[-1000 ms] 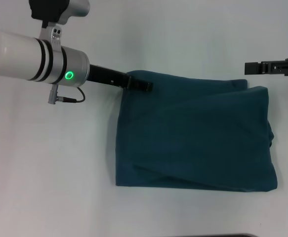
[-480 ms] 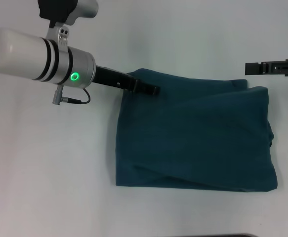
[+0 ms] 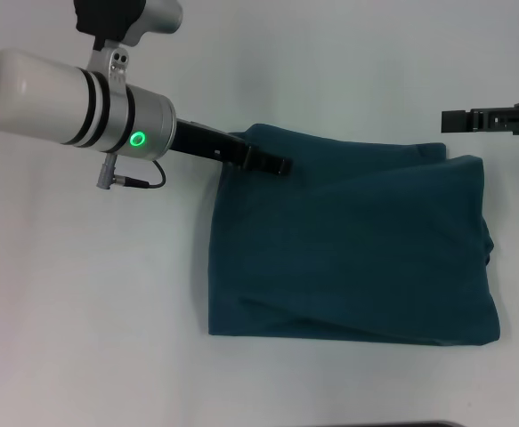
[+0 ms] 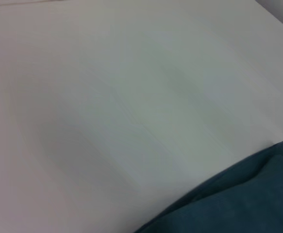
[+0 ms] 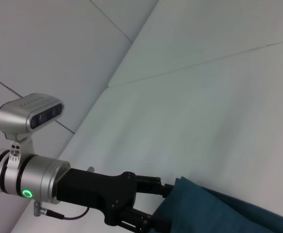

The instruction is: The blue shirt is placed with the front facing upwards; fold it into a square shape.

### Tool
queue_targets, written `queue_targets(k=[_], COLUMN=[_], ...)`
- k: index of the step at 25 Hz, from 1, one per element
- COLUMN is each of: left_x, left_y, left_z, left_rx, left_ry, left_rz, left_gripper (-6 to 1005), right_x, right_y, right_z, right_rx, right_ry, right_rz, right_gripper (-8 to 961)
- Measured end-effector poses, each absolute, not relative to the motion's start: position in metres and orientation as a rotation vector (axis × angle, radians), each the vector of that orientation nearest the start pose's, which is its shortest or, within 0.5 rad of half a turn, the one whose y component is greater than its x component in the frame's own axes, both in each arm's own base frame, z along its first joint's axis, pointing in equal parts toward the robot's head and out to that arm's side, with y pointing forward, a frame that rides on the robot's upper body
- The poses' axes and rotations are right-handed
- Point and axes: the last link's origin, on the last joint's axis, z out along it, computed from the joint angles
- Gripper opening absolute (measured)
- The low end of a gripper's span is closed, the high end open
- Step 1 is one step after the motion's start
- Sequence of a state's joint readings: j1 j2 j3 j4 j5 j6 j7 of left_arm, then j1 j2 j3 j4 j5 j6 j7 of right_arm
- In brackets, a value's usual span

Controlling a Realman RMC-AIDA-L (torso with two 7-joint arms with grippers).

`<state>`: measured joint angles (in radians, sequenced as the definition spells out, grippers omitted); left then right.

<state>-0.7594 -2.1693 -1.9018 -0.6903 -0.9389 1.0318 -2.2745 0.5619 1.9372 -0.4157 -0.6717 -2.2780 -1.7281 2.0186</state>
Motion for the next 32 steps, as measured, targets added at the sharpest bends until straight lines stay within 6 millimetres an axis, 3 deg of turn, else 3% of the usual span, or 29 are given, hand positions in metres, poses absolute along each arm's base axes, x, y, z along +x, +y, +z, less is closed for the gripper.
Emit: queue_targets(k=[10, 21, 32], left_x=[-0.1881, -0.1882, -0.1869], left_y=[0.3862, 0.3851, 0.3865], left_z=[-0.0970, -0.0986, -0.0972], left_rx=[-2.621, -2.633, -2.631], left_ry=[-1.154, -1.134, -1.125], left_rz=[-0.094, -0.070, -0.074], left_gripper=[844, 641, 127], right_x=[0.2995, 0.2994, 0.3001], right_y=[0.3278, 0.3277, 0.3270], right_z=[0.0732, 0.0734, 0.0729], right_rx=[-2.484, -2.484, -2.484], right_ry=[1.518, 1.519, 1.521], right_rz=[0.651, 0.653, 0.647], right_gripper=[674, 673, 673])
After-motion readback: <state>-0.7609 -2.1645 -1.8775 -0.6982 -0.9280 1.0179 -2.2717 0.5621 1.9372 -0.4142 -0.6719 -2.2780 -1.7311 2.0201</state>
